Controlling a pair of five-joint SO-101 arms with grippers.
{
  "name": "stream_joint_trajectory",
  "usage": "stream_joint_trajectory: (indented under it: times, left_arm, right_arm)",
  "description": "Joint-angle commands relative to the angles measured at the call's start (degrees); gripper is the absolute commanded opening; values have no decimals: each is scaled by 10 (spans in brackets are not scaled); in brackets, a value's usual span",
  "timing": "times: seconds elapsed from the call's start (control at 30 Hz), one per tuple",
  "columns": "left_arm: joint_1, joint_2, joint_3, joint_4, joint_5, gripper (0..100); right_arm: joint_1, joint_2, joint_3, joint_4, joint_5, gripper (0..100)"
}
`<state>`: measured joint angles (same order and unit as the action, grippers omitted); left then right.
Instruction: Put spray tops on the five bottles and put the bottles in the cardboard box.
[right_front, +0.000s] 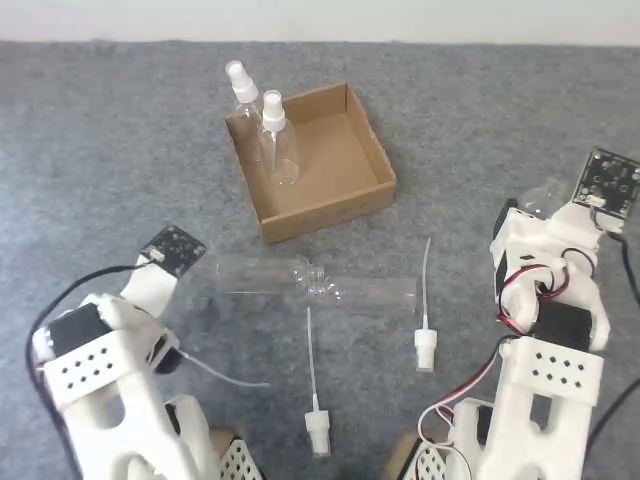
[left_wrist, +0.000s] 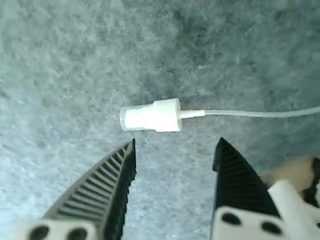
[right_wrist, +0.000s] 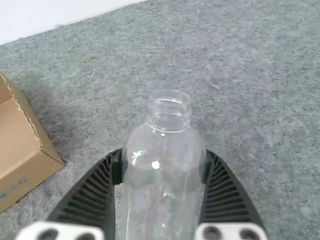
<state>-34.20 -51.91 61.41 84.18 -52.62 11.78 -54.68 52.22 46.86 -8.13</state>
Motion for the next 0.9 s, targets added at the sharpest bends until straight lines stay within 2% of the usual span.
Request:
stream_joint_trajectory:
  times: [0.0, 0.2, 0.43, 0.67, 0.87]
  left_arm:
    - [4, -9, -37, 22, 60, 235]
    - [1, -8, -55, 28, 123, 235]
    - [-4, 9, -81, 34, 150, 235]
    - [-16, 203, -213, 86, 173, 235]
    - [-17, 312, -244, 62, 294, 235]
  right_arm:
    - [-4, -11, -4, -8, 0, 65]
    - [-4, -11, -4, -8, 0, 65]
    - [-4, -11, -4, -8, 0, 65]
    - [-4, -11, -4, -8, 0, 65]
    - [-4, -11, -4, -8, 0, 65]
